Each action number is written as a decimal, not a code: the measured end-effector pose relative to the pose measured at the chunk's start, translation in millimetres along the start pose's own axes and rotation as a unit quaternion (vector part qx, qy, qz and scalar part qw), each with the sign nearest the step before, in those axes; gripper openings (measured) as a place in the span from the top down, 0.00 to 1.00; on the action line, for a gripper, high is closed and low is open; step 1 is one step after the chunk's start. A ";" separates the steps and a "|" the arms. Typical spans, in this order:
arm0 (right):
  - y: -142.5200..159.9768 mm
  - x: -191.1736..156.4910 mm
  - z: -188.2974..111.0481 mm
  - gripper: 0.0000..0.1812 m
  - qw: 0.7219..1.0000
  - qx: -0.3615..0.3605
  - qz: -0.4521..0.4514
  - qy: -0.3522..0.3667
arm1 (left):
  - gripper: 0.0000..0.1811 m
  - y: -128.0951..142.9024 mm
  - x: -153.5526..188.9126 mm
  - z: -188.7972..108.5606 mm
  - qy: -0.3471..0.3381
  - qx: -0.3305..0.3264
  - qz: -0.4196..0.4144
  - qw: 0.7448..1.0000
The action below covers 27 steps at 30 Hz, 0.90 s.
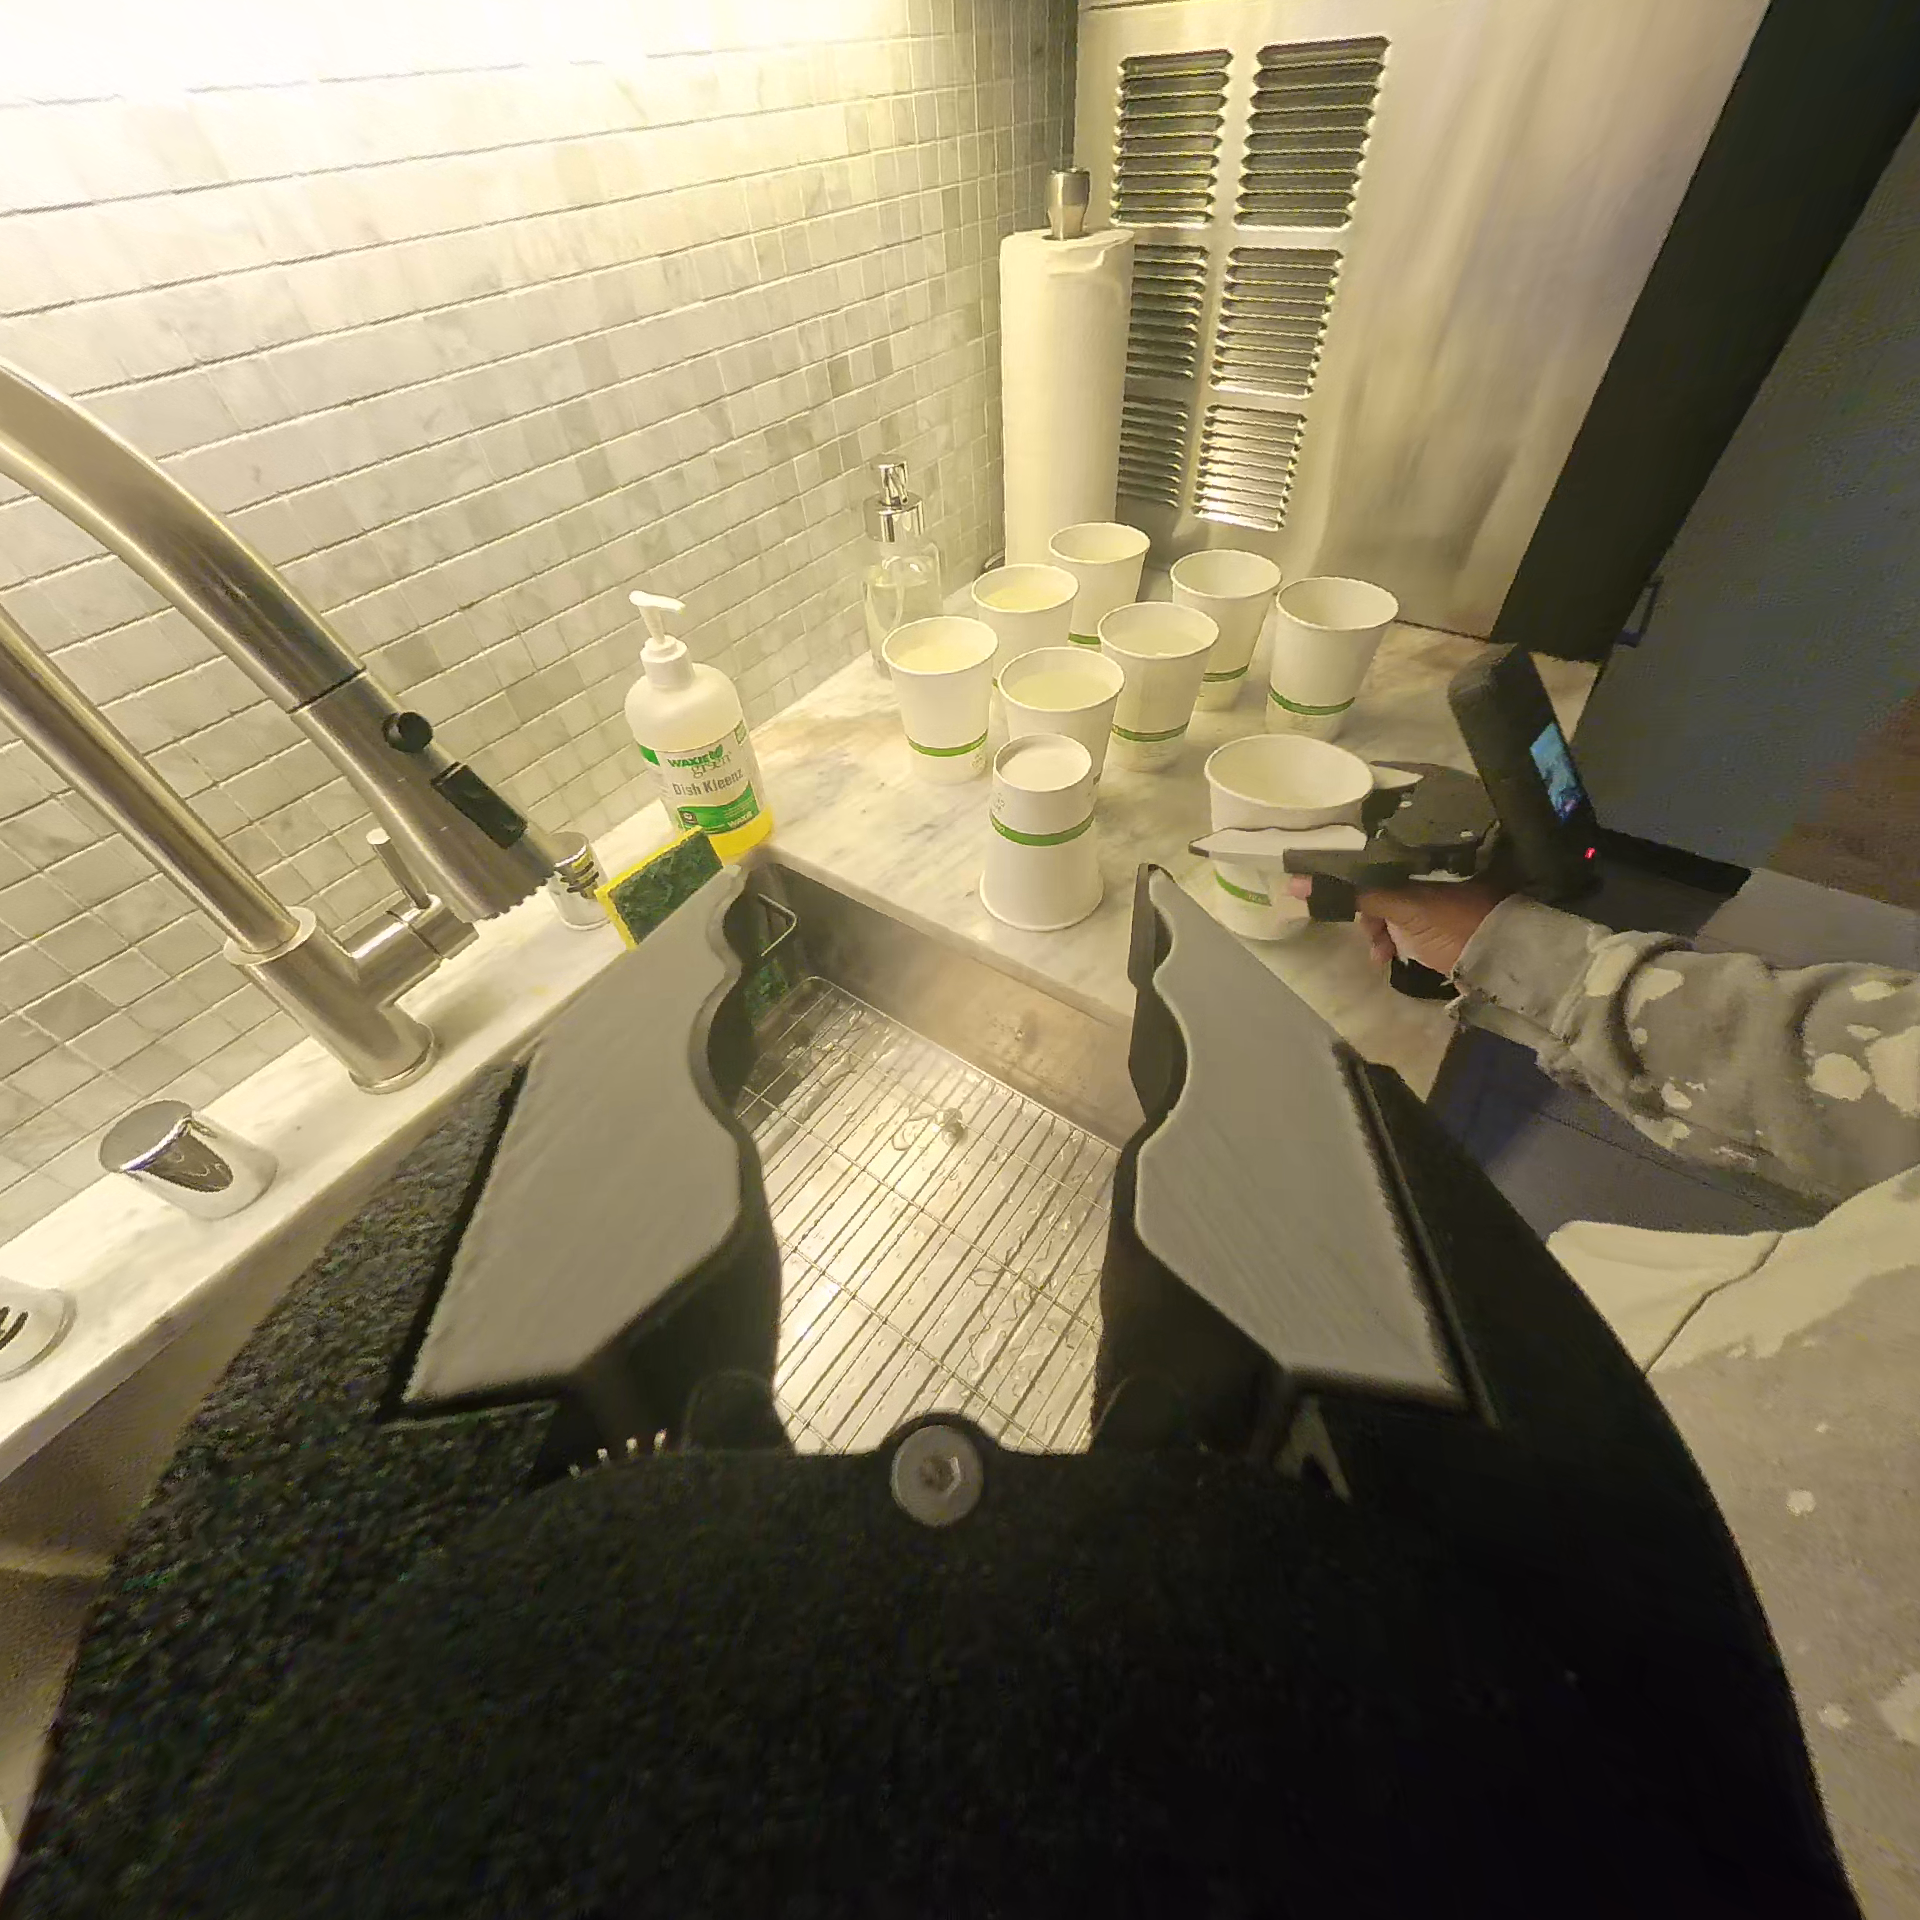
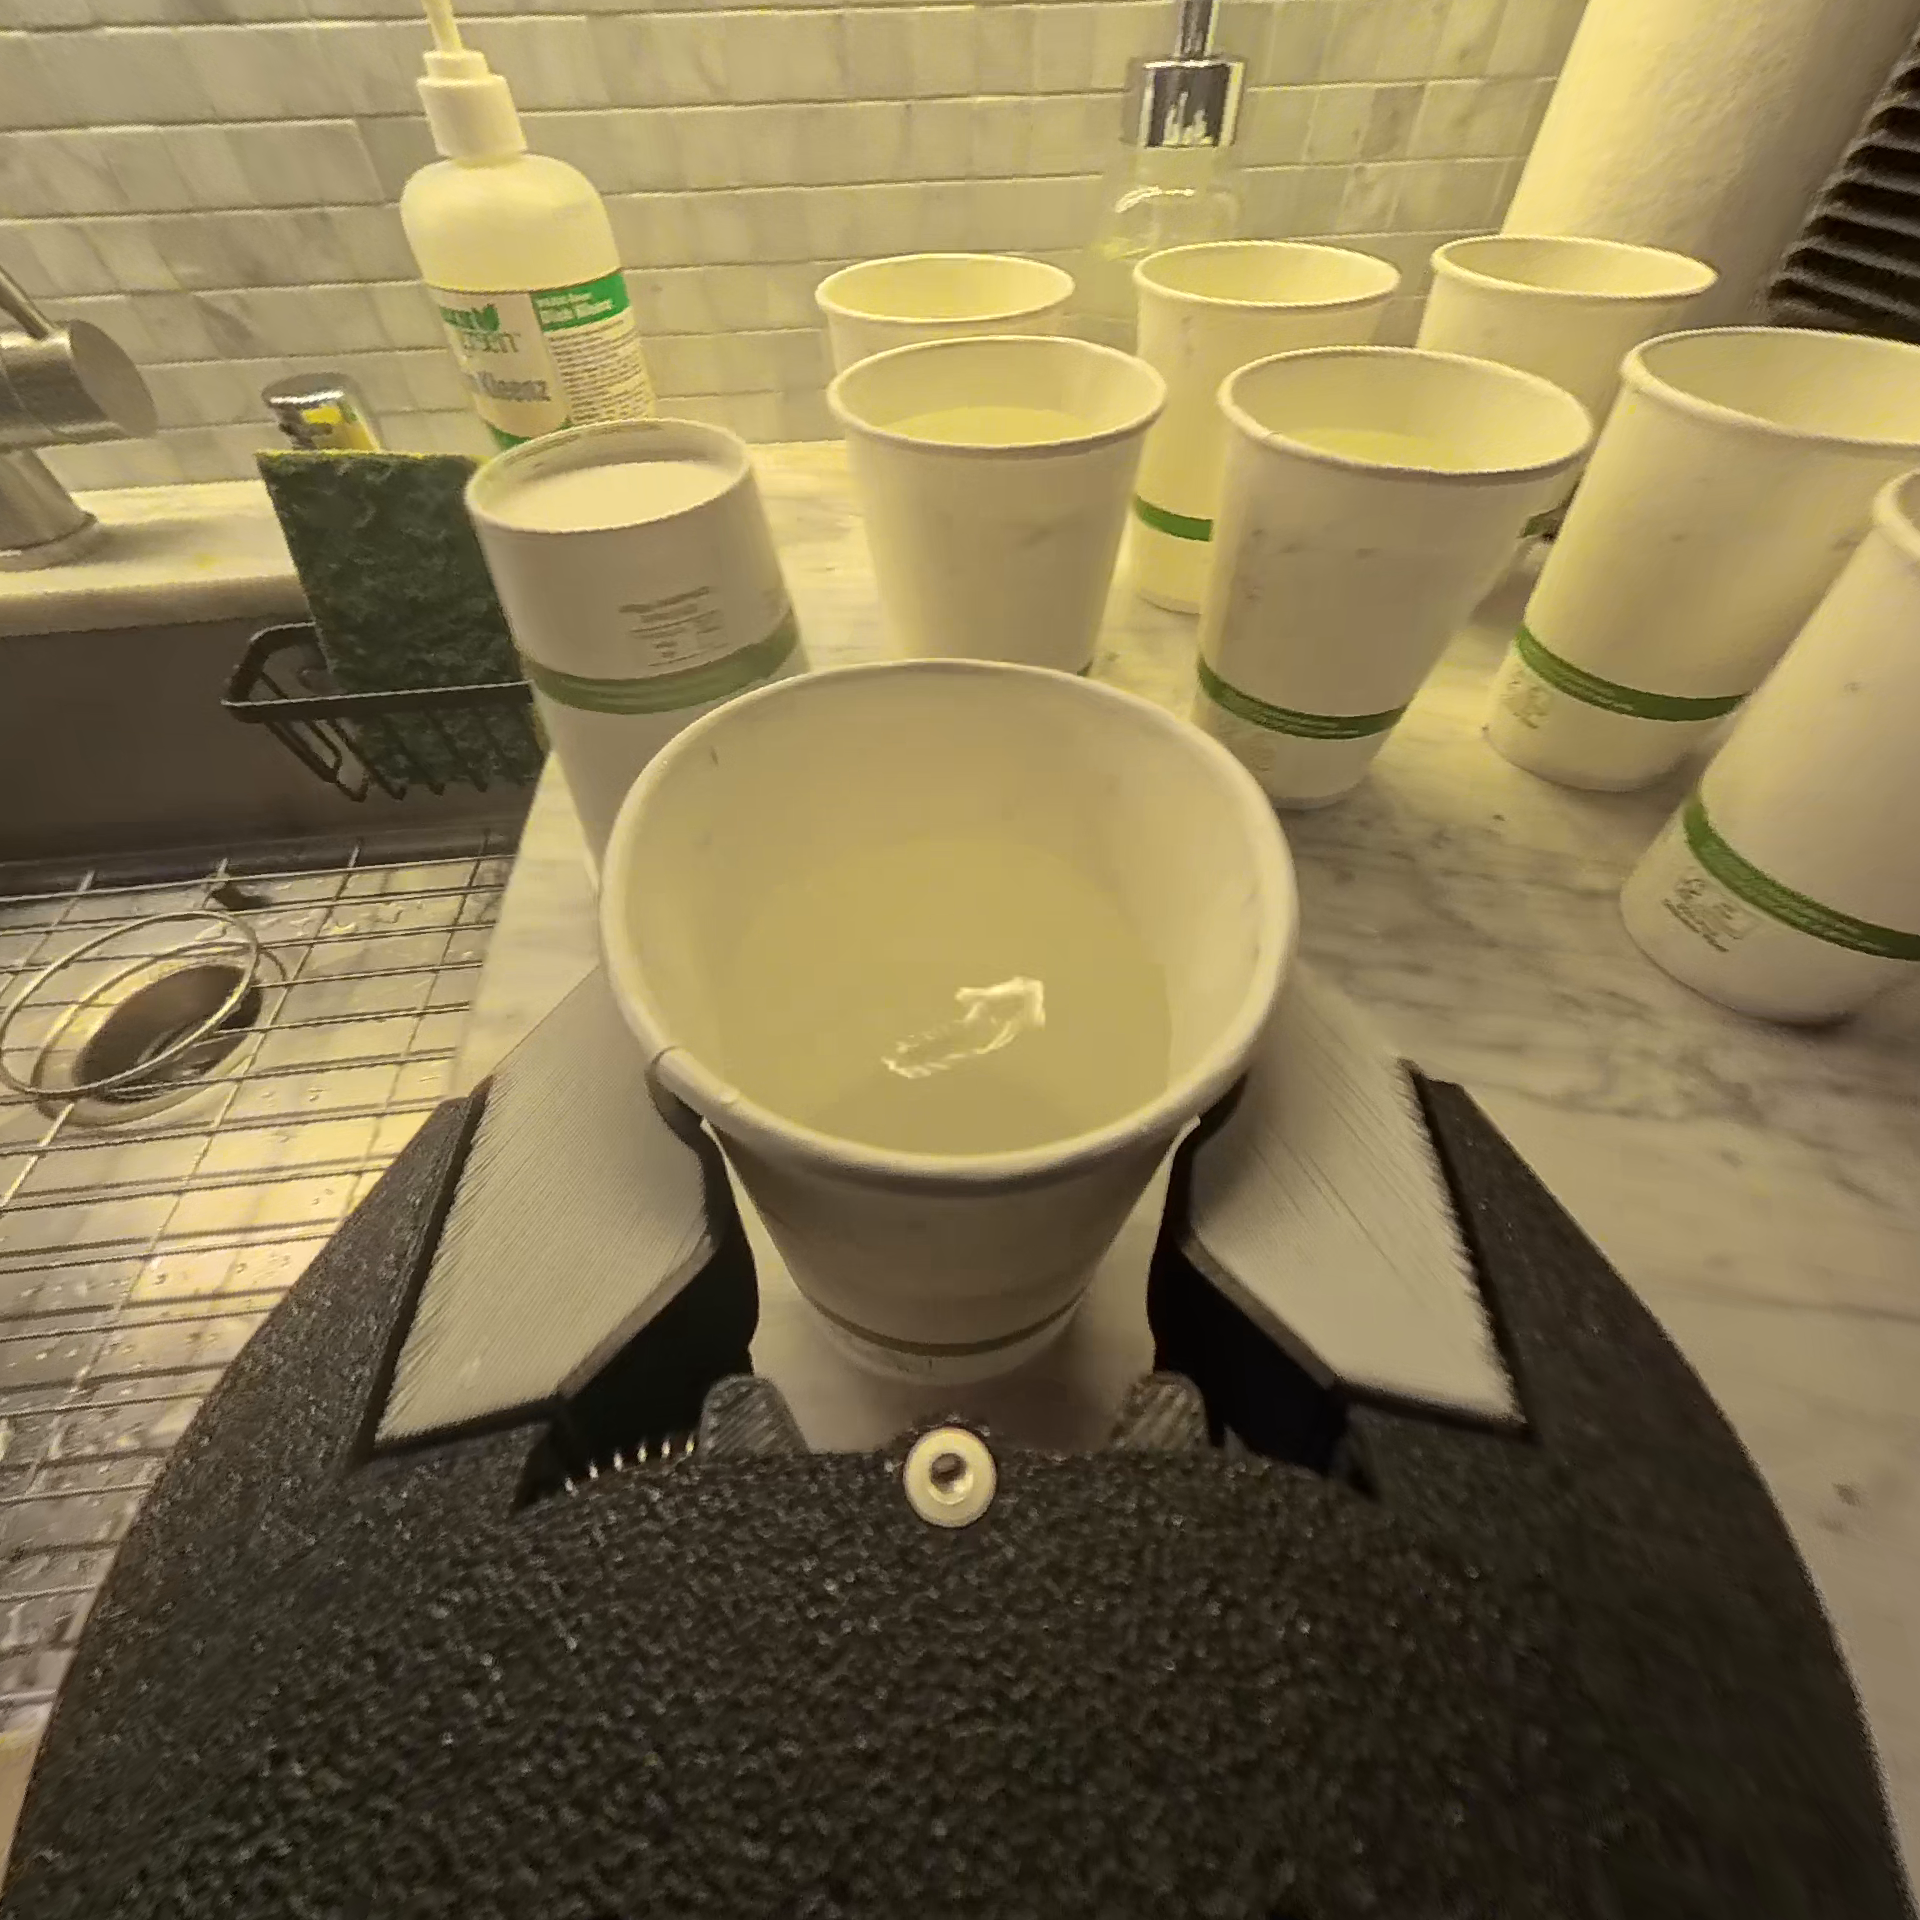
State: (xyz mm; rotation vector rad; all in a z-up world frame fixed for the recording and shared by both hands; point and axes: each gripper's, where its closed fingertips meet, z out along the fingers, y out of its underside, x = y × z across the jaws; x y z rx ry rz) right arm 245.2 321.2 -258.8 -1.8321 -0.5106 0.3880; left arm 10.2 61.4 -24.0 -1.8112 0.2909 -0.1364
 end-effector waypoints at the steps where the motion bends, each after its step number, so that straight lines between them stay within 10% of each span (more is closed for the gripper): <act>1: -1.6 6.4 -0.4 0.50 1.000 0.002 -0.002 0.005 | 0.60 -0.3 0.9 1.6 0.001 0.000 0.000 1.000; 16: -22.7 113.5 48.4 0.49 0.999 0.006 -0.027 0.027 | 0.61 -3.5 18.8 30.0 0.003 -0.010 -0.002 1.000; 27: -7.0 115.4 59.7 0.43 0.999 -0.034 -0.025 -0.007 | 0.61 -2.5 26.9 47.4 -0.010 -0.006 -0.018 1.000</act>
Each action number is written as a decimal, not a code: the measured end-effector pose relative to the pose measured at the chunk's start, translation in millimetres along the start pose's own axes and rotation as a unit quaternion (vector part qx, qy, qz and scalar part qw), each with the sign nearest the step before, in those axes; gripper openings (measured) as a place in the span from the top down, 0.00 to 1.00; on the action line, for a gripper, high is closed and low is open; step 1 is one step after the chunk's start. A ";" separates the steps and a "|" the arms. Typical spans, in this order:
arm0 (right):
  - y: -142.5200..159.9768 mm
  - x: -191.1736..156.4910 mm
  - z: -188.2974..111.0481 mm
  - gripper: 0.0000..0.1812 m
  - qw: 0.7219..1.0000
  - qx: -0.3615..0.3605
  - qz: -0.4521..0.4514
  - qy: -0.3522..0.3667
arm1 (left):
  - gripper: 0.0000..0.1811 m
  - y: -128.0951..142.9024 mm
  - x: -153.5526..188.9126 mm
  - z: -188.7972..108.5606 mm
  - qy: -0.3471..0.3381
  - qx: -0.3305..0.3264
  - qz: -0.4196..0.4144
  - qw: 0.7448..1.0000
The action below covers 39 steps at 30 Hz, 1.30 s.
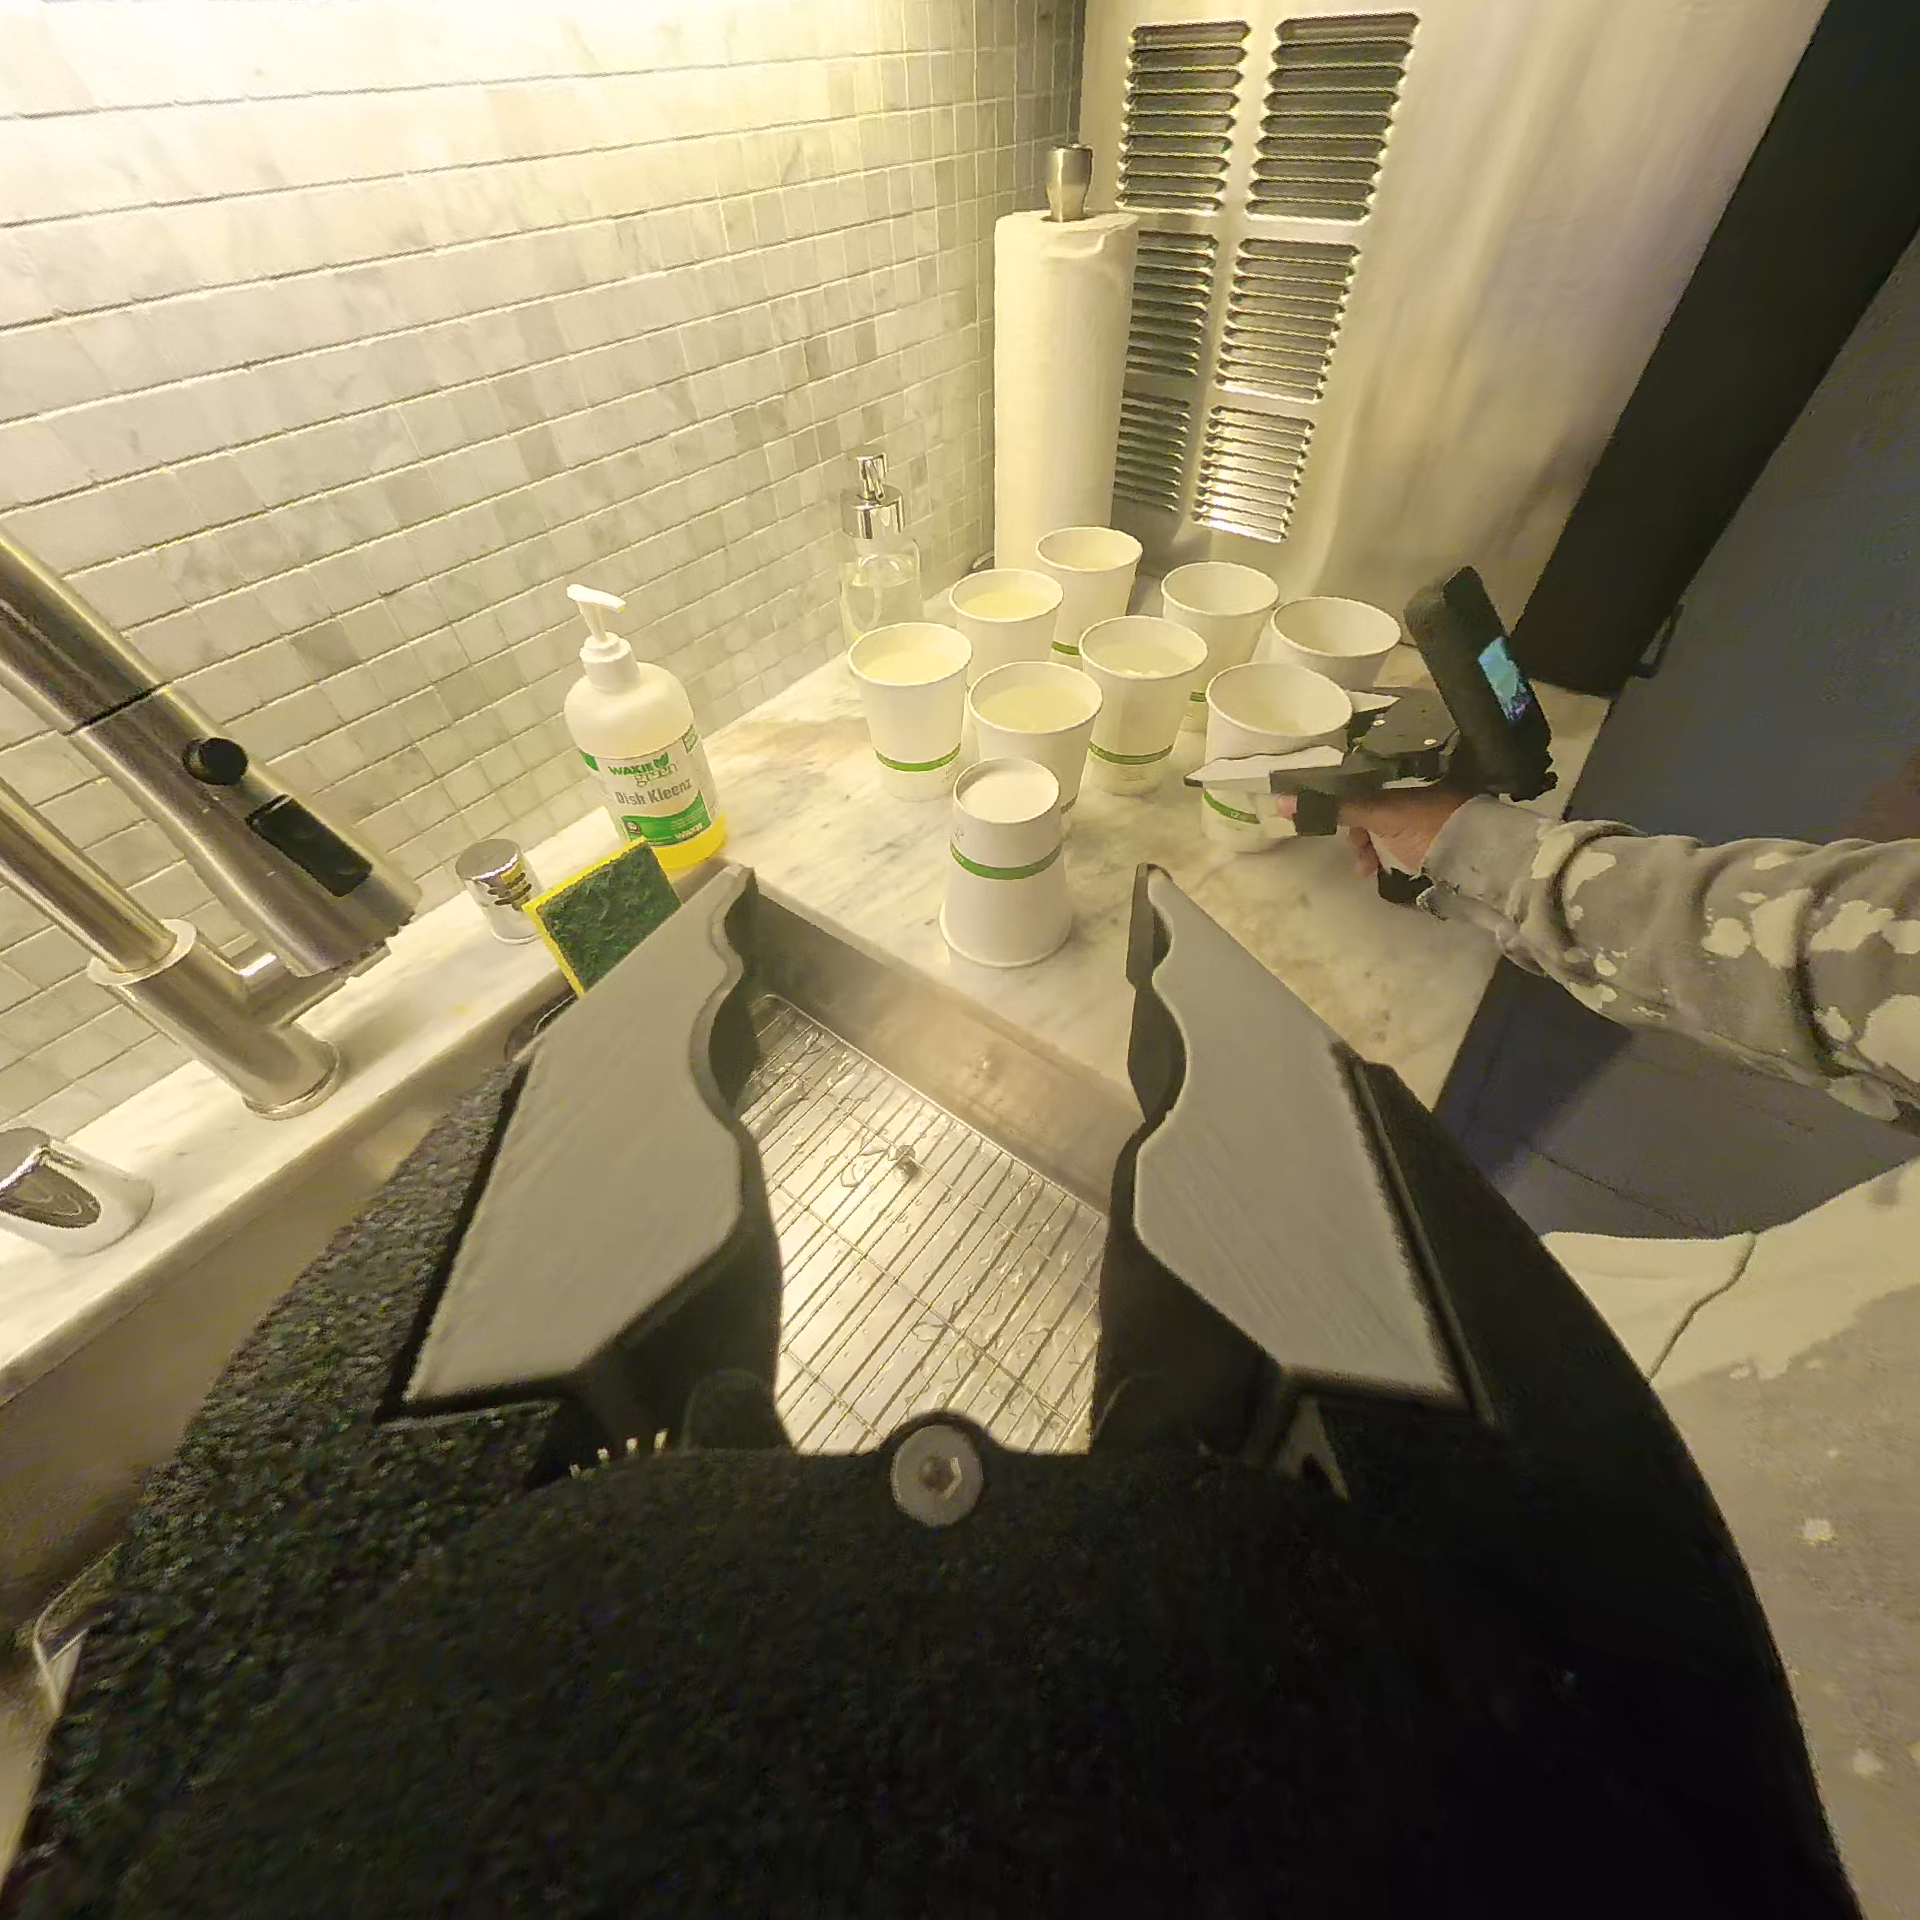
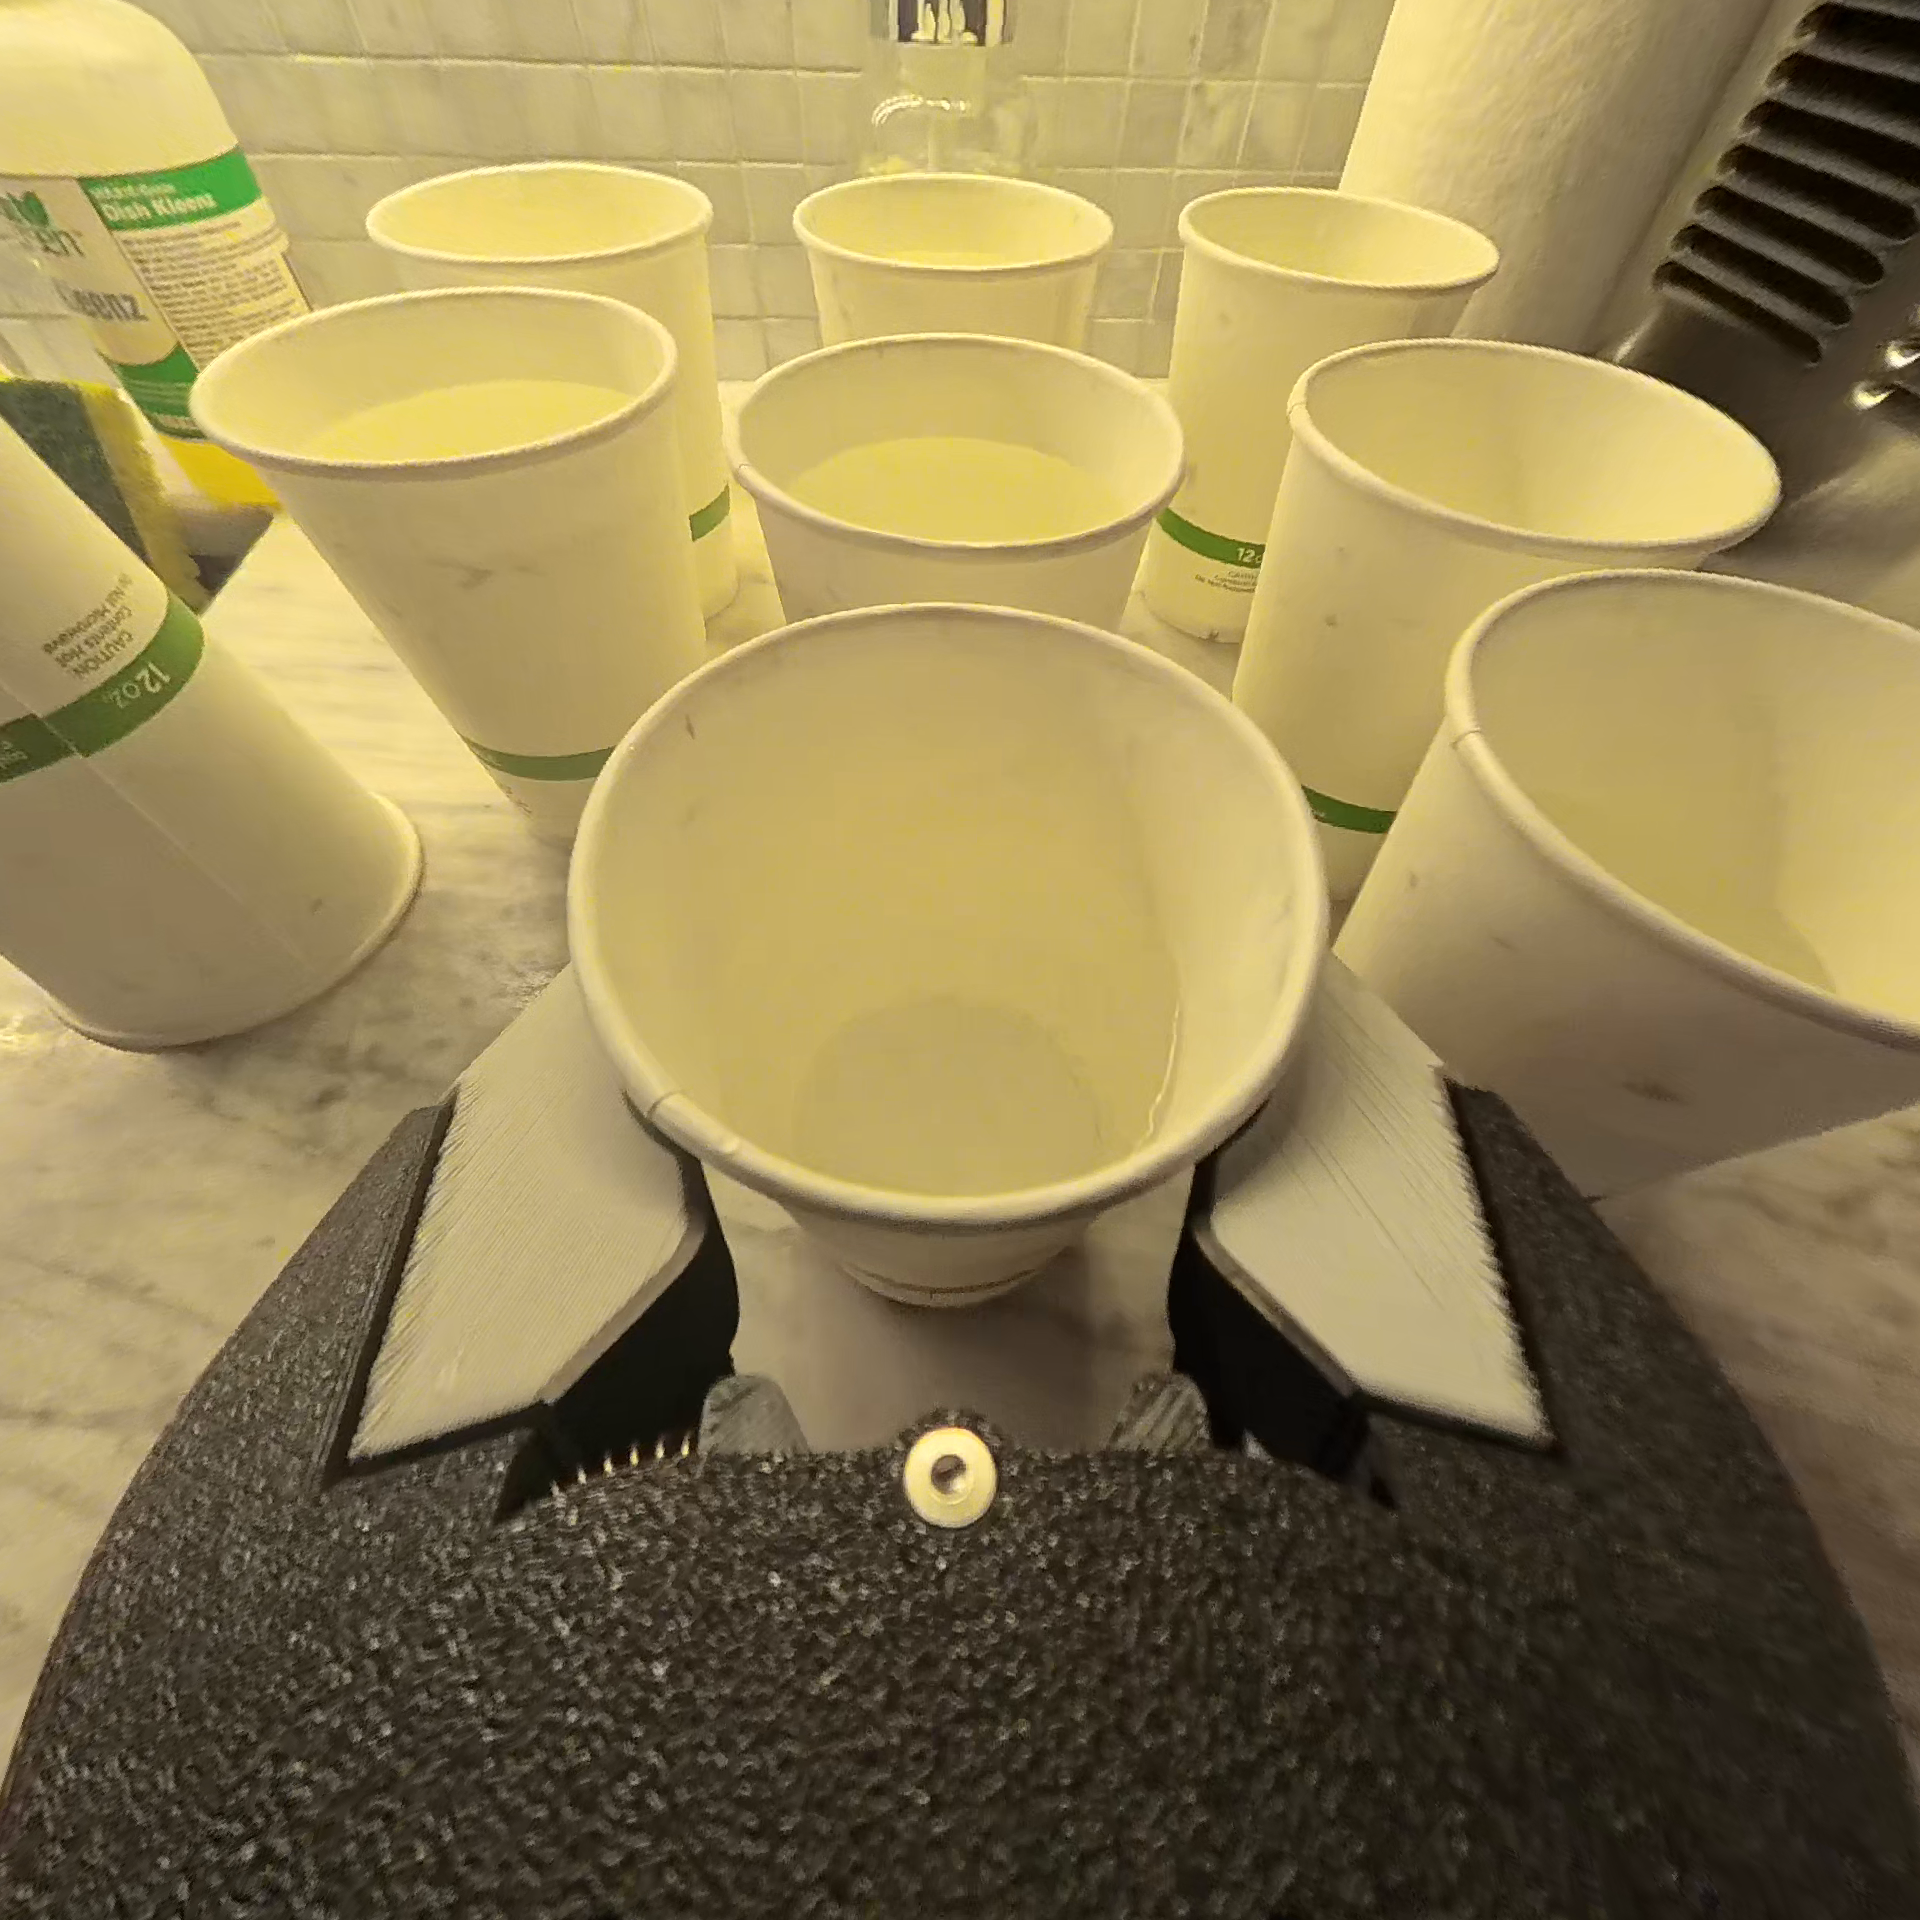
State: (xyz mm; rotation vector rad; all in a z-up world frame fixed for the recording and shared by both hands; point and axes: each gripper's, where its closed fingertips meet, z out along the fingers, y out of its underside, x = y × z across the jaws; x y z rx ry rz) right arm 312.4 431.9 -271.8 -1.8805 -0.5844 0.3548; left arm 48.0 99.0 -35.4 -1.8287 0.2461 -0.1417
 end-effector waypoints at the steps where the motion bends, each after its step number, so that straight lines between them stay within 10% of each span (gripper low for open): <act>1: 0.5 0.7 0.3 0.42 1.000 -0.003 0.006 -0.003 | 0.61 -0.1 0.8 1.3 0.000 0.001 -0.002 1.000; 8: 10.4 1.5 -8.5 0.34 1.000 -0.030 -0.004 0.002 | 0.61 1.2 5.3 9.5 0.003 0.004 -0.011 1.000; 15: 9.7 -8.3 -84.9 0.37 0.999 -0.028 -0.014 0.026 | 0.62 2.3 0.6 15.3 -0.006 0.014 -0.022 1.000; 20: -43.3 -69.9 -114.5 0.43 0.985 -0.048 -0.105 -0.130 | 0.62 6.0 -7.8 9.4 -0.018 0.026 -0.039 0.999; 25: -69.9 -137.7 -93.2 0.48 0.884 -0.155 -0.299 -0.324 | 0.62 18.8 -17.0 -4.4 -0.035 0.030 -0.050 0.998; 33: -54.1 -182.9 -1.7 0.42 0.689 -0.289 -0.552 -0.369 | 0.62 40.7 -25.3 -35.8 -0.086 0.033 -0.073 0.993; 39: -23.1 -189.3 23.5 0.47 0.595 -0.346 -0.624 -0.369 | 0.62 61.2 -27.5 -60.8 -0.119 0.027 -0.100 0.987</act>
